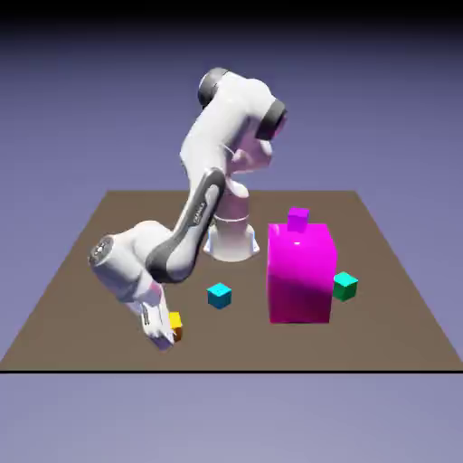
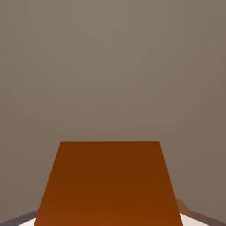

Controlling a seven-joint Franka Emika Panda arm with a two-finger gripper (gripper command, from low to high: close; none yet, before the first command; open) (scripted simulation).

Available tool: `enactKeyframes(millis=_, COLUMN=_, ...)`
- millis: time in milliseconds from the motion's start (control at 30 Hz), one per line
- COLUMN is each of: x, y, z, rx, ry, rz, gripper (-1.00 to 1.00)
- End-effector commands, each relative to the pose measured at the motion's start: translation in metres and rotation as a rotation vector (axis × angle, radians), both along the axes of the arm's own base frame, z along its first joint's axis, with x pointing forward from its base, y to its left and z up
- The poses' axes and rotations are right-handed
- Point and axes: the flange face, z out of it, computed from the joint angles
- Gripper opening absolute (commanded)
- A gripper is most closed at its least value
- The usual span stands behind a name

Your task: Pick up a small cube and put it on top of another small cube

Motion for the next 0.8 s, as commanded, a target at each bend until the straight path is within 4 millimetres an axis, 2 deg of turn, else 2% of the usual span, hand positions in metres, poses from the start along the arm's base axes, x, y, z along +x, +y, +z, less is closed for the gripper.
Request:
enactKeyframes(millis=0, x=0.003, y=0.02, z=0.002, rx=-0.005, ry=0.001, rz=0.084, gripper=-1.0)
enactKeyframes(millis=233, x=0.008, y=0.168, z=0.022, rx=-0.035, ry=-0.04, rz=0.677, gripper=-1.0)
enactKeyframes(millis=433, x=-0.016, y=0.296, z=0.051, rx=-0.07, ry=-0.122, rz=1.205, gripper=-1.0)
enactKeyframes(millis=533, x=-0.039, y=0.358, z=0.069, rx=-0.092, ry=-0.178, rz=1.473, gripper=-1.0)
enactKeyframes(millis=633, x=-0.071, y=0.417, z=0.089, rx=-0.119, ry=-0.245, rz=1.741, gripper=-1.0)
enactKeyframes(millis=733, x=-0.129, y=0.483, z=0.104, rx=-0.12, ry=-0.279, rz=2.055, gripper=-1.0)
enactKeyframes(millis=767, x=-0.143, y=0.493, z=0.102, rx=-0.101, ry=-0.256, rz=2.104, gripper=-1.0)
